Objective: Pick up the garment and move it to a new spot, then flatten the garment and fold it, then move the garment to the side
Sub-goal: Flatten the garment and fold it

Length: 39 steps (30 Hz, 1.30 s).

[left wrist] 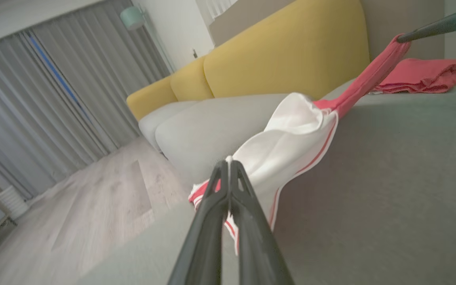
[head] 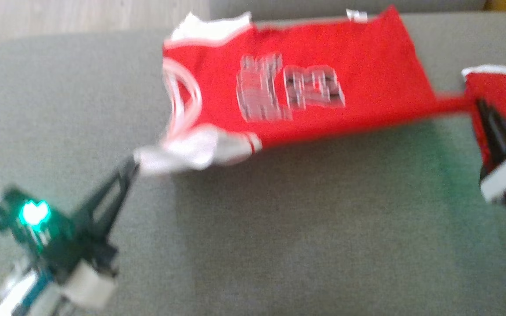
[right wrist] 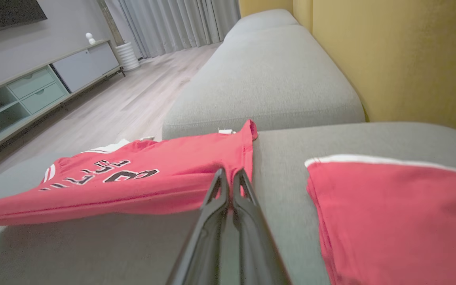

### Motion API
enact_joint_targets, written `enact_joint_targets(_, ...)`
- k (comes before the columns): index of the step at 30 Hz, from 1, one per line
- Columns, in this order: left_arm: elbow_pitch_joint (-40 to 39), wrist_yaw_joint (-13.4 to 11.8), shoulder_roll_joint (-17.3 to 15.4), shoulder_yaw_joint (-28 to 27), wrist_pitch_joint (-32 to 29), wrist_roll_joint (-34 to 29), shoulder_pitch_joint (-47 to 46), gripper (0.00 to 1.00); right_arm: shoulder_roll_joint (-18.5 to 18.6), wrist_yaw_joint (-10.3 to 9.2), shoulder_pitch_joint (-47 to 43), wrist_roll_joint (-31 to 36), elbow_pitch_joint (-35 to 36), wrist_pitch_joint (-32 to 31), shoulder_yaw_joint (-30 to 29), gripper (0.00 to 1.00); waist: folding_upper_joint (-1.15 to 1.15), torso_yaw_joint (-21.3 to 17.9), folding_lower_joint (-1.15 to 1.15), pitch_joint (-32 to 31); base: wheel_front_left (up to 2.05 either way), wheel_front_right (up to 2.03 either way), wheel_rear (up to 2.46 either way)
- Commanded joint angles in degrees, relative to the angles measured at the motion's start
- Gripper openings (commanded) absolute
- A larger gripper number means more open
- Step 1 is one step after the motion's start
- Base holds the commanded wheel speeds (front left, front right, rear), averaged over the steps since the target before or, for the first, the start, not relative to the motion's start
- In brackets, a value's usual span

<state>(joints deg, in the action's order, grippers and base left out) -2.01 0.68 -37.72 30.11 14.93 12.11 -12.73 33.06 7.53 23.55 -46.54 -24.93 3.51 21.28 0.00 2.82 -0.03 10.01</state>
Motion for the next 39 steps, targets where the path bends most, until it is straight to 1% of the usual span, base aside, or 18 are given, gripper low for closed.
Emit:
enact_joint_targets(1,-2.59,-0.91,-2.67,-2.20,0.07,0.50,0.18,0.00,2.49,-0.04,-2.73,-0.77,2.79,-0.33,-0.80,0.00,0.00,0.35,0.03,-3.82,0.00,0.00,0.00)
enact_joint_targets(5,-5.91,-3.06,-1.43,-1.75,0.07,3.70,8.27,0.00,2.89,-0.04,-10.77,-0.49,6.87,-1.50,-3.56,0.00,0.00,0.00,0.03,-5.10,0.00,0.00,0.00)
enact_joint_targets(6,-5.91,-3.06,-1.43,-1.75,0.07,3.70,8.27,0.00,2.89,-0.04,-10.77,-0.49,6.87,-1.50,-3.56,0.00,0.00,0.00,0.03,-5.10,0.00,0.00,0.00)
enact_joint_targets(10,-8.73,-5.76,0.04,-1.95,0.07,5.05,13.21,0.00,2.08,-0.04,-17.39,0.71,11.24,-3.91,-6.93,0.00,0.00,0.09,0.03,-5.11,0.00,0.00,0.00)
enact_joint_targets(12,-9.09,-6.28,0.60,-2.08,0.07,5.24,14.16,0.00,1.16,-0.04,-19.75,1.45,13.26,-5.23,-8.86,0.00,0.00,0.17,0.03,-4.61,0.00,0.00,0.00)
enact_joint_targets(15,-8.36,-6.35,1.03,-1.87,0.07,4.63,13.29,0.00,-0.64,-0.04,-21.56,2.90,15.23,-7.08,-11.82,0.00,0.00,0.48,0.03,-3.49,0.00,0.00,0.00)
enact_joint_targets(19,-5.47,-5.30,2.26,-0.98,-0.44,3.47,8.63,0.00,-3.50,-0.04,-21.50,4.71,15.90,-9.60,-14.97,0.00,0.00,1.15,0.03,-1.45,0.00,0.00,0.00)
enact_joint_targets(21,-3.40,-4.55,3.42,-0.42,-0.55,2.96,5.45,0.00,-4.67,-0.04,-20.55,5.75,15.67,-10.62,-15.84,0.00,0.00,1.40,0.03,-0.27,0.00,0.00,0.00)
enact_joint_targets(24,0.33,-2.86,5.20,0.49,-0.46,2.05,-0.02,0.00,-5.99,-0.04,-17.99,7.32,14.74,-11.68,-16.46,0.00,0.00,1.75,0.03,1.96,0.00,0.00,0.00)
enact_joint_targets(25,3.30,-1.52,6.13,1.17,-0.35,1.01,-3.90,0.00,-6.62,-0.04,-15.98,8.18,13.88,-12.33,-16.69,0.00,0.00,1.99,0.03,3.30,0.00,0.00,0.00)
enact_joint_targets(29,9.35,0.96,7.26,2.33,-0.10,-1.63,-11.31,0.00,-7.38,-0.04,-11.80,9.21,11.79,-13.54,-16.63,0.00,0.00,2.41,0.03,5.68,0.00,0.00,0.00)
enact_joint_targets(32,12.97,2.27,7.75,2.54,0.01,-3.10,-15.97,0.00,-7.46,-0.04,-9.16,9.87,10.55,-14.15,-16.24,0.00,0.00,2.58,0.03,7.32,0.00,0.00,0.00)
enact_joint_targets(35,14.35,2.67,8.20,2.37,0.04,-5.01,-19.76,0.00,-7.36,-0.04,-7.05,10.39,9.42,-14.25,-15.86,0.00,0.00,2.64,0.03,8.64,0.00,0.00,0.00)
enact_joint_targets(39,15.29,2.93,8.72,2.11,0.06,-6.66,-22.33,0.00,-7.30,-0.04,-5.06,10.82,8.25,-13.79,-15.36,0.00,0.00,2.51,0.03,9.95,0.00,0.00,0.00)
